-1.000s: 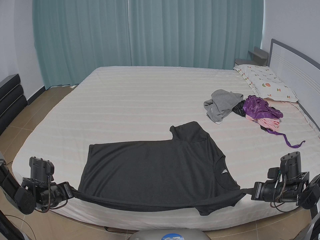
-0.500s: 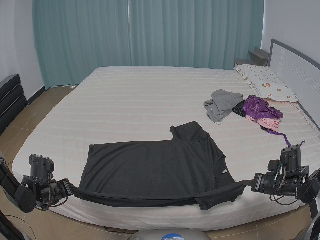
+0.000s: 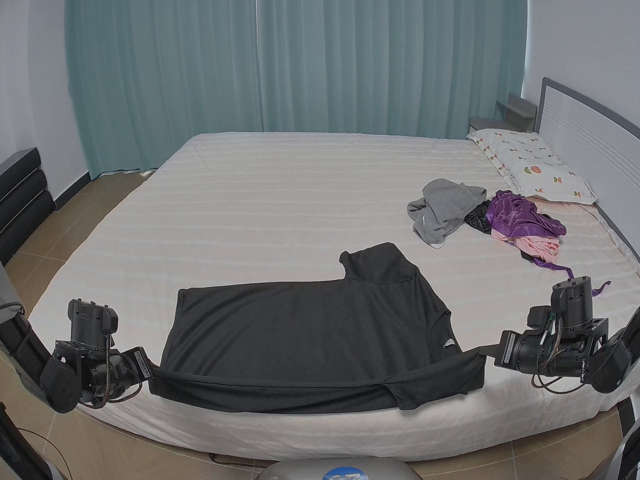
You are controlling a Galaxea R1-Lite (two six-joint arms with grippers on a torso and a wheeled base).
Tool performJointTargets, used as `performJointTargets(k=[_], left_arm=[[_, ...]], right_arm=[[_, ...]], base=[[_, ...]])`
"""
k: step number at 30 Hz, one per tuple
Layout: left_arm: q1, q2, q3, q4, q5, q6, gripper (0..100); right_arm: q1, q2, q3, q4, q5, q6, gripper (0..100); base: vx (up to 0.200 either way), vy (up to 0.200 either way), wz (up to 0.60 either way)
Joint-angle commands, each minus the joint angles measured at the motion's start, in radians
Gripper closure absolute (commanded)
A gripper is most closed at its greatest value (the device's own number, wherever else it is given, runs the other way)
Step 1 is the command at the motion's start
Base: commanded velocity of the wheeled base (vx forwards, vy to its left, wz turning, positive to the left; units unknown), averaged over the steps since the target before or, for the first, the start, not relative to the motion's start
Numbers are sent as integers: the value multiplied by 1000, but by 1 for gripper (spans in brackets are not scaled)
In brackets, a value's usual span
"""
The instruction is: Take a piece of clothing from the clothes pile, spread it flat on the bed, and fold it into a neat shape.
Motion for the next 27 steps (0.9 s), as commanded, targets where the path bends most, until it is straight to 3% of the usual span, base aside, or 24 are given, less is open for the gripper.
performJointTargets(k=[1,10,27], left_arm=[[0,54,-31,-1,1,0,100],[7,57,-60,3,1,2,100],[4,-87,40,8,1,5,100]], right_arm=[[-2,70,-39,-1,1,0,100],[-47,140,-122,5,2,-5,100],[-50,-11,19,1,53,4,100]], base=[[0,0,0],[0,0,0],[0,0,0]])
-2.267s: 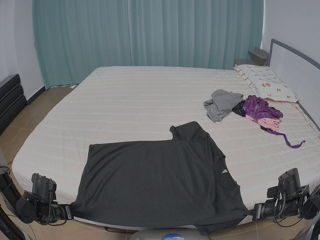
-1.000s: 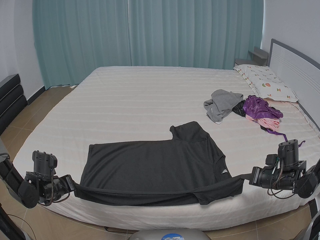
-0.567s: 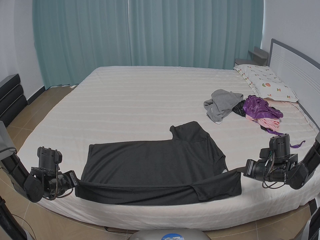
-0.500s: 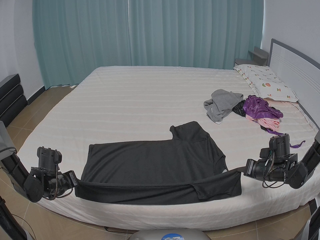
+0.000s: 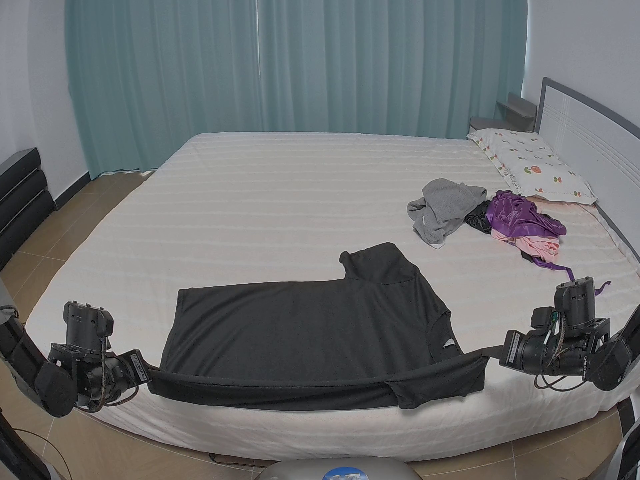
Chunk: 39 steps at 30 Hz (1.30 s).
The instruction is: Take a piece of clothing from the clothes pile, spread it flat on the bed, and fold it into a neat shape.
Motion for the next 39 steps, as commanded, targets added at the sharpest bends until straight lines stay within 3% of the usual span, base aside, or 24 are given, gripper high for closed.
performJointTargets(k=[1,14,27,39], left_arm=[[-1,-66,16,6,1,0,100],[4,-17,12,9,-2,-6,100],[10,118,-119,12,-5,-7,100],[10,278,-261,13,0,-32,100]], right_arm=[[0,-26,17,-2,2,5,100],[-11,34,-32,-33,1,24,100],[-11,117,-103,-50,8,33,100],[-25,313,-265,-39,8,34,100]], base=[[0,0,0],[0,0,0],[0,0,0],[0,0,0]])
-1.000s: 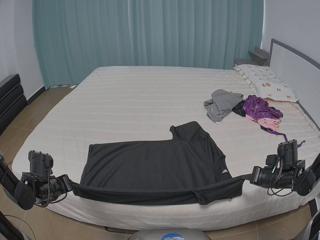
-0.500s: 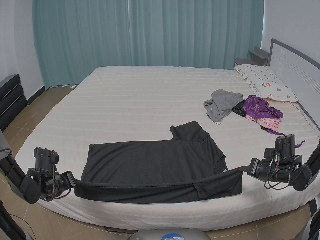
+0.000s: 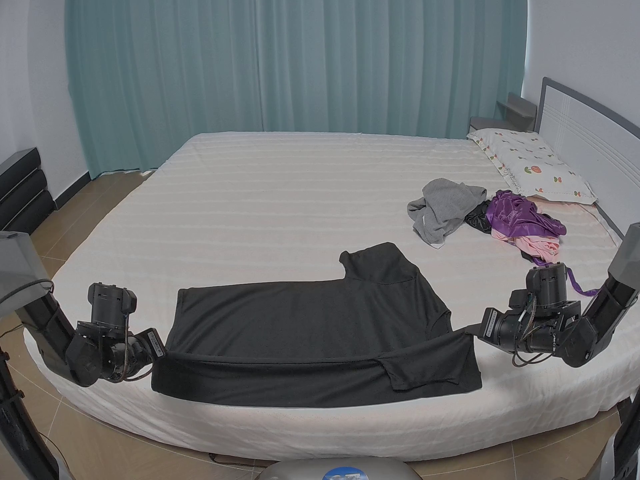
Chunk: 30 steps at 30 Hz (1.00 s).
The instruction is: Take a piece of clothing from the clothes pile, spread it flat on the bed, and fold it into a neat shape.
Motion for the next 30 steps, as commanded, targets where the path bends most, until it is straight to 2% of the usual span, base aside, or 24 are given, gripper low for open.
performJointTargets(k=[1,14,18,19,20,26,30], left_arm=[[0,85,-51,1,1,-3,100],[1,229,-168,-1,1,-7,100],[0,266,-208,-1,3,-53,100],[0,270,-214,-1,3,-57,100],[0,272,-216,-1,3,-57,0],[1,269,-214,1,3,-70,0],[38,191,-177,1,1,-83,0]], right_arm=[[-6,94,-54,4,0,0,100],[-8,266,-175,1,0,1,100],[-2,294,-190,1,-6,7,100],[-2,300,-190,1,-6,12,0],[0,304,-190,-1,-7,17,0],[-8,278,-186,-10,-6,67,0],[-42,160,-149,-4,2,138,0]], base=[[0,0,0],[0,0,0],[0,0,0],[0,0,0],[0,0,0],[0,0,0],[0,0,0]])
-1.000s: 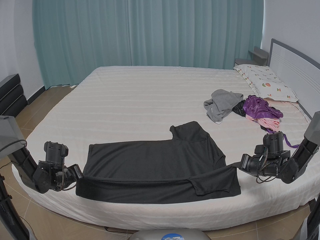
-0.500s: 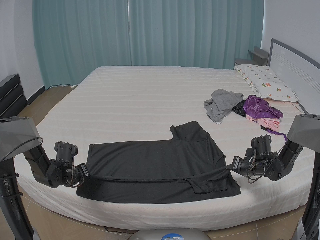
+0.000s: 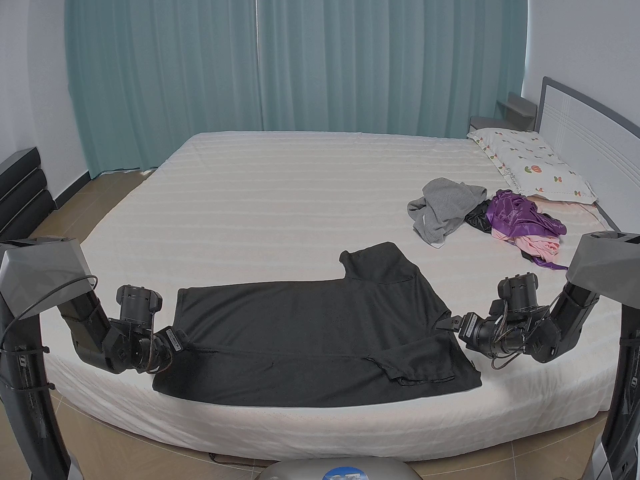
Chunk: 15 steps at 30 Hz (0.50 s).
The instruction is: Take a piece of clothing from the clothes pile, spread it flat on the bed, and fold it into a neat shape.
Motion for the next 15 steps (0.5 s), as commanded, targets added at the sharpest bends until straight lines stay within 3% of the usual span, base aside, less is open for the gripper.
performJointTargets(k=[1,9,15], left_arm=[[39,-93,46,0,-2,-13,0],[55,-283,215,-6,-41,-19,0],[48,-386,293,-7,-47,-106,0]], right_arm=[[-32,-124,56,2,4,38,0],[-35,-292,252,-5,5,42,0],[-30,-356,369,-67,1,43,0]], base=[[0,0,0],[0,0,0],[0,0,0]])
